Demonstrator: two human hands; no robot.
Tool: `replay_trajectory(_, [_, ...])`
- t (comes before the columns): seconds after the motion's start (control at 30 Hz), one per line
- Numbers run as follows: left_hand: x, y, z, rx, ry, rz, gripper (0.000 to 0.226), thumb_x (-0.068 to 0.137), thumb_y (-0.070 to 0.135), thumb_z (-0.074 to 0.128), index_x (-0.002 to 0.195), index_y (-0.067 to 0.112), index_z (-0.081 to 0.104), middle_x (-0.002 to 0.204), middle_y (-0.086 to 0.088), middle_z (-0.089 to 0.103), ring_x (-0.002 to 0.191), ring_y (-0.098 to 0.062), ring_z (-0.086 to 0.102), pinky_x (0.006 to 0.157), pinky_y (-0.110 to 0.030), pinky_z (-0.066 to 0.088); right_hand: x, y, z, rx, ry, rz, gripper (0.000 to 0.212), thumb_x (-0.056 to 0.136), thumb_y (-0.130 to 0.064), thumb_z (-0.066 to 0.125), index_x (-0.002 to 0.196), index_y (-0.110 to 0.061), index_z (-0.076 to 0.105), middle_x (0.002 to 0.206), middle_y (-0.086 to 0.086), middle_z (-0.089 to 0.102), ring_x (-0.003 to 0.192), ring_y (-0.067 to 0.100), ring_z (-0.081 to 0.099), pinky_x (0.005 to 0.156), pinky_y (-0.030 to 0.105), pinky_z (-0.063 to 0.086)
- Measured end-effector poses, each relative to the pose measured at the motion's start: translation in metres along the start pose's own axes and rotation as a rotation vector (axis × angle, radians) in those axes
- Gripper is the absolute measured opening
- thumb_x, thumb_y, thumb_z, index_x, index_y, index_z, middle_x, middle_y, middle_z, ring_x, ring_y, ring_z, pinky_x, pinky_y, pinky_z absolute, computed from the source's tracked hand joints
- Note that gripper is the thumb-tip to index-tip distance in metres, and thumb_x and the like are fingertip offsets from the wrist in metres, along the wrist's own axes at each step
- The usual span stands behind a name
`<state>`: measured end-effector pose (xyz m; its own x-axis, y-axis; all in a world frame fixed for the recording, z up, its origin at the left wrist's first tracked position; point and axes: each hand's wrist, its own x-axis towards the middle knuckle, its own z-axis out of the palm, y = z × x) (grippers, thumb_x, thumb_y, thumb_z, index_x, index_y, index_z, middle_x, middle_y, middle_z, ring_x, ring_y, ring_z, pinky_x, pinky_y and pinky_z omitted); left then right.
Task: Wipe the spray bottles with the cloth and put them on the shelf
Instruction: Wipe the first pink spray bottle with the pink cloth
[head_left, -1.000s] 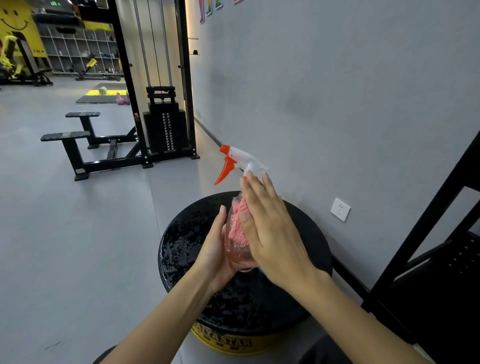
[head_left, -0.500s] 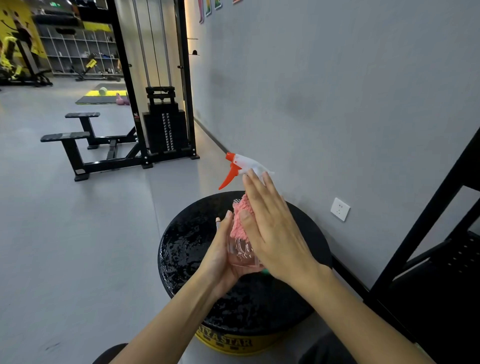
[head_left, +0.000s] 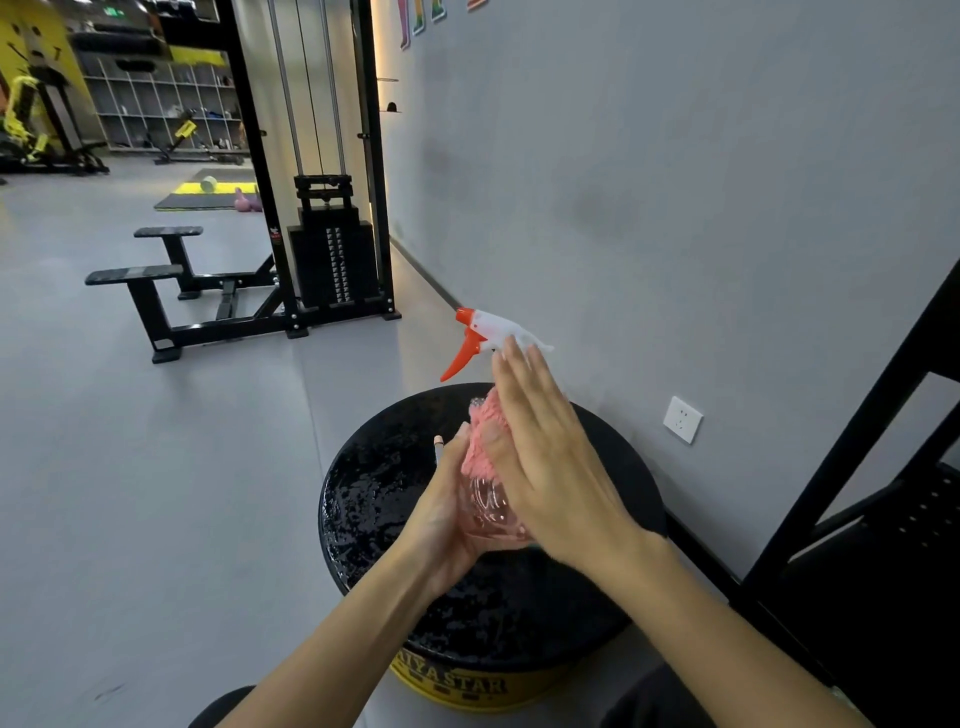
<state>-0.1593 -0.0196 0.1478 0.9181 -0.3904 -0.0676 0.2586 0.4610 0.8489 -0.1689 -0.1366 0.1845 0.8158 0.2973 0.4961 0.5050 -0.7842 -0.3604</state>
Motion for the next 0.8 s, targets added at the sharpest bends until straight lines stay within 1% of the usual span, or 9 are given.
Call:
replay_trajectory(0.1, [-0.001, 0.0, 0.004, 0.005, -0.015, 0.011, 0.056, 0.081, 0.06, 0.039, 0.112, 0.022, 0.065, 0.09, -0.004, 0.077, 0.072, -0.019, 0.074, 0.054, -0.037, 0.058, 0.008, 0.0, -0.003, 0.063, 0.02, 0.037, 0.058, 0.104, -0.043, 0.019, 0.155, -0.024, -0.002, 0.162, -0.011, -0.009, 0.146, 0.0, -0.015, 0.122, 0.044, 0.01])
replay_trajectory(0.23, [0.001, 0.004, 0.001, -0.017, 0.022, 0.011, 0.058, 0.088, 0.06, 0.037, 0.118, 0.017, 0.062, 0.088, -0.003, 0.076, 0.069, -0.019, 0.073, 0.051, -0.035, 0.056, -0.005, -0.004, 0.001, 0.21, 0.136, 0.045, 0.054, 0.099, -0.048, 0.033, 0.143, -0.017, 0.028, 0.152, -0.005, 0.022, 0.142, 0.012, 0.029, 0.11, 0.042, 0.039])
replay_trajectory(0.27, [0.002, 0.004, -0.001, -0.017, 0.034, 0.011, 0.057, 0.091, 0.06, 0.036, 0.118, 0.017, 0.062, 0.088, -0.003, 0.076, 0.071, -0.019, 0.073, 0.051, -0.034, 0.056, -0.008, -0.005, 0.003, 0.234, 0.161, 0.051, 0.051, 0.098, -0.049, 0.036, 0.138, -0.017, 0.033, 0.149, -0.005, 0.026, 0.14, 0.012, 0.033, 0.107, 0.041, 0.042])
replay_trajectory(0.4, [0.004, 0.008, -0.002, -0.025, 0.048, 0.012, 0.052, 0.094, 0.058, 0.035, 0.108, 0.02, 0.067, 0.092, -0.003, 0.076, 0.078, -0.017, 0.074, 0.056, -0.033, 0.059, -0.02, -0.011, 0.01, 0.107, 0.217, 0.056, 0.055, 0.101, -0.047, 0.029, 0.149, -0.02, 0.032, 0.159, -0.008, 0.022, 0.149, 0.006, 0.008, 0.117, 0.05, 0.027])
replay_trajectory(0.5, [0.004, 0.011, 0.001, -0.048, 0.058, 0.017, 0.053, 0.091, 0.056, 0.038, 0.109, 0.02, 0.072, 0.109, -0.007, 0.074, 0.096, -0.018, 0.072, 0.074, -0.032, 0.06, -0.03, -0.022, 0.015, -0.055, 0.174, 0.091, 0.058, 0.102, -0.046, 0.018, 0.155, -0.027, 0.005, 0.163, -0.011, -0.005, 0.149, 0.011, -0.011, 0.118, 0.056, 0.014])
replay_trajectory(0.57, [0.005, 0.009, 0.001, -0.076, 0.054, 0.019, 0.054, 0.094, 0.053, 0.036, 0.119, 0.017, 0.067, 0.12, -0.011, 0.069, 0.109, -0.02, 0.068, 0.082, -0.031, 0.058, -0.032, -0.026, 0.017, -0.105, 0.13, 0.134, 0.064, 0.099, -0.052, 0.014, 0.154, -0.027, -0.008, 0.161, -0.01, -0.018, 0.148, 0.015, -0.019, 0.119, 0.055, 0.01])
replay_trajectory(0.67, [0.006, 0.004, 0.0, -0.025, 0.059, -0.003, 0.055, 0.092, 0.059, 0.035, 0.119, 0.023, 0.067, 0.12, -0.007, 0.07, 0.108, -0.022, 0.067, 0.084, -0.037, 0.055, -0.022, -0.021, 0.012, -0.067, 0.12, 0.156, 0.064, 0.1, -0.055, 0.017, 0.153, -0.032, -0.009, 0.161, -0.014, -0.016, 0.147, 0.012, -0.021, 0.119, 0.053, 0.015])
replay_trajectory(0.73, [0.005, 0.001, 0.001, 0.011, 0.055, -0.019, 0.054, 0.088, 0.062, 0.038, 0.108, 0.026, 0.073, 0.109, -0.005, 0.073, 0.096, -0.021, 0.07, 0.075, -0.04, 0.057, -0.013, -0.017, 0.005, 0.011, 0.116, 0.182, 0.061, 0.101, -0.055, 0.02, 0.154, -0.035, -0.003, 0.161, -0.019, -0.009, 0.148, 0.008, -0.016, 0.12, 0.044, 0.018])
replay_trajectory(0.8, [0.004, 0.0, 0.001, -0.008, 0.04, -0.023, 0.054, 0.091, 0.06, 0.037, 0.104, 0.021, 0.072, 0.094, -0.004, 0.075, 0.081, -0.018, 0.072, 0.06, -0.036, 0.057, -0.01, -0.013, 0.002, 0.063, 0.13, 0.168, 0.058, 0.1, -0.051, 0.025, 0.154, -0.036, 0.009, 0.161, -0.019, 0.004, 0.149, 0.005, -0.002, 0.115, 0.032, 0.022])
